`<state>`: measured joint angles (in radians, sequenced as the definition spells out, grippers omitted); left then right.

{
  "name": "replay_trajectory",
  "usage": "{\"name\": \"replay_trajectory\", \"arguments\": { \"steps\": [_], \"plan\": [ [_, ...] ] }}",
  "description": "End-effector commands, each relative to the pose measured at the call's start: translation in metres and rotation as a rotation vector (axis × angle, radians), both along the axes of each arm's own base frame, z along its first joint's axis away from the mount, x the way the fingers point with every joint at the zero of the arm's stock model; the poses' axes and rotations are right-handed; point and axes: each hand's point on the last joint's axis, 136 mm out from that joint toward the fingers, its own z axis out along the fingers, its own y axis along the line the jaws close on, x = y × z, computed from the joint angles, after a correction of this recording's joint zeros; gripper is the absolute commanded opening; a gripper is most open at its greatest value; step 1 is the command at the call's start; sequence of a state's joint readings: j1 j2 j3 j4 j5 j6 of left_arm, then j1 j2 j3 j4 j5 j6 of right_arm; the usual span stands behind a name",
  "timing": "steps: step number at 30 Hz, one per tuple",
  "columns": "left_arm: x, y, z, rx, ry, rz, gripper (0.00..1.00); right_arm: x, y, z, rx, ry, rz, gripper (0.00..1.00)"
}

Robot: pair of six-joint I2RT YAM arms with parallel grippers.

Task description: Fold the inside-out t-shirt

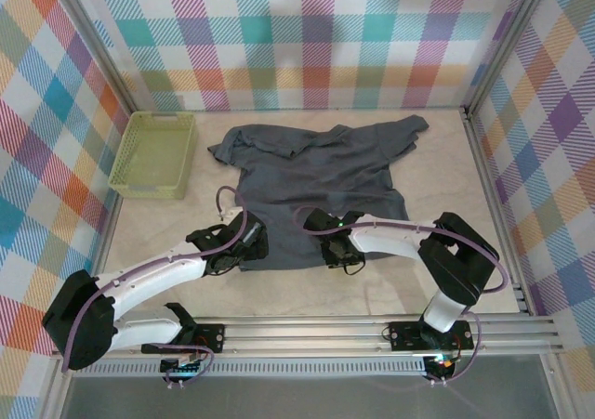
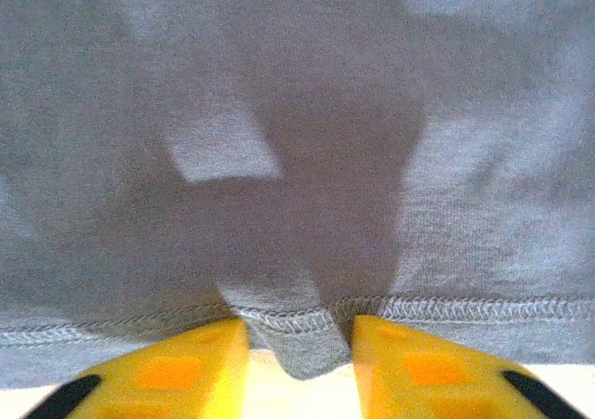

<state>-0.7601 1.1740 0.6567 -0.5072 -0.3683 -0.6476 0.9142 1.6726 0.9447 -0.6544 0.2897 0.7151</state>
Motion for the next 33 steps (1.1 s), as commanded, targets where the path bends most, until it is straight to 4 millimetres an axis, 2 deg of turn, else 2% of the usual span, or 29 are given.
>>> {"name": "replay_trajectory", "arguments": {
  "steps": [1, 8, 11, 16, 20, 26, 33],
  "plan": [
    [0.002, 0.000, 0.002, -0.027, -0.020, 0.010, 0.96, -0.003, -0.014, -0.003, -0.074, 0.001, -0.016, 0.29],
    [0.003, -0.006, -0.001, -0.023, -0.001, -0.034, 0.97, -0.004, -0.014, 0.007, -0.059, -0.013, -0.012, 0.27],
    [0.004, -0.008, 0.000, -0.022, 0.000, -0.045, 0.97, -0.004, -0.014, 0.007, -0.061, -0.013, -0.013, 0.35],
    [0.004, -0.007, 0.001, -0.011, 0.005, -0.050, 0.97, -0.004, -0.015, 0.008, -0.069, -0.018, -0.011, 0.36],
    [0.004, -0.008, 0.001, -0.008, 0.008, -0.055, 0.97, -0.003, -0.014, 0.010, -0.072, -0.022, -0.010, 0.28],
    [0.006, -0.009, -0.001, 0.004, 0.015, -0.060, 0.97, -0.001, -0.012, 0.018, -0.080, -0.038, 0.008, 0.27],
    [0.006, -0.009, -0.002, 0.013, 0.018, -0.064, 0.97, 0.002, -0.009, 0.024, -0.079, -0.051, 0.018, 0.15]
  ]
}}
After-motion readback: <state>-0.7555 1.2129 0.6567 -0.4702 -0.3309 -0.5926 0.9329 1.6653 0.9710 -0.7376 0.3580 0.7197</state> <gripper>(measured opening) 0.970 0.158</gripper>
